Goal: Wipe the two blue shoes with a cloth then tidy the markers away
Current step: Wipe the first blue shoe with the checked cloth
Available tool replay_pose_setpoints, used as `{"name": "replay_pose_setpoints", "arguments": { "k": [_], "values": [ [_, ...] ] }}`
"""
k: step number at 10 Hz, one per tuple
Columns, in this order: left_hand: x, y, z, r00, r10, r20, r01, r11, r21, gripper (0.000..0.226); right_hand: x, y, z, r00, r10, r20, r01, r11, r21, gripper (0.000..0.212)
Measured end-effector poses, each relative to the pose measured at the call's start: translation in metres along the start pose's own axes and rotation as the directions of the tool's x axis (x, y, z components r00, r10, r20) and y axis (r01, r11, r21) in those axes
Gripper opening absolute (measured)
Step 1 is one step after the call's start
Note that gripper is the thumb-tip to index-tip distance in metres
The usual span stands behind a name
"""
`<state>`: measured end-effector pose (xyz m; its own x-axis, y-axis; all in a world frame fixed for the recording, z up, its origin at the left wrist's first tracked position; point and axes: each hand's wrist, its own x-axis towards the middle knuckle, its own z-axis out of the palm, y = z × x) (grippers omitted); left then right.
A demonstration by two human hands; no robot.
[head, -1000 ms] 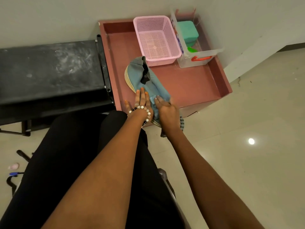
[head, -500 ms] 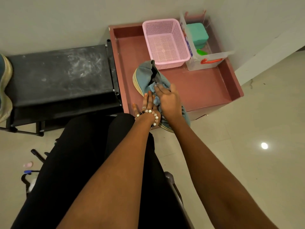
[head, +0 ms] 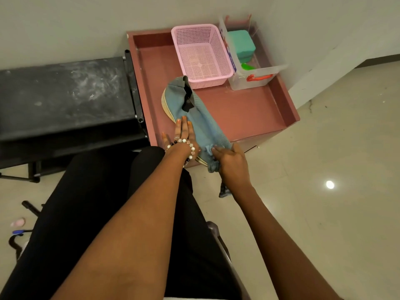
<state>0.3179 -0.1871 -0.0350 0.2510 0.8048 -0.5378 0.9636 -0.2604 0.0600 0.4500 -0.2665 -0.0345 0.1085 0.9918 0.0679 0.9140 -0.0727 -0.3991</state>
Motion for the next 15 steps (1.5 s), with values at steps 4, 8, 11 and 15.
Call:
{"name": "replay_pose_setpoints", "arguments": {
  "k": [4,8,11,15],
  "values": [
    [0.006,0.002,0.001,1.0,-0.01,0.024,0.012,0.998,-0.068,0.06,0.106,-0.032,0.031,0.987,-0.117,0.113,0.126,0.99,-0.071,0.057],
    [0.005,0.002,0.009,0.998,-0.021,-0.057,0.021,1.0,-0.008,0.059,0.04,-0.003,-0.003,0.906,-0.287,0.312,0.354,0.917,-0.184,0.067],
    [0.0,0.001,-0.007,1.0,0.016,0.021,-0.016,1.0,-0.01,0.065,-0.009,0.016,-0.065,0.859,-0.17,0.484,0.175,0.984,0.035,0.053],
    [0.002,0.009,-0.007,0.982,0.183,-0.049,-0.185,0.981,-0.052,0.068,0.021,-0.017,-0.036,0.979,-0.202,-0.007,0.201,0.976,-0.08,0.029]
  ]
}}
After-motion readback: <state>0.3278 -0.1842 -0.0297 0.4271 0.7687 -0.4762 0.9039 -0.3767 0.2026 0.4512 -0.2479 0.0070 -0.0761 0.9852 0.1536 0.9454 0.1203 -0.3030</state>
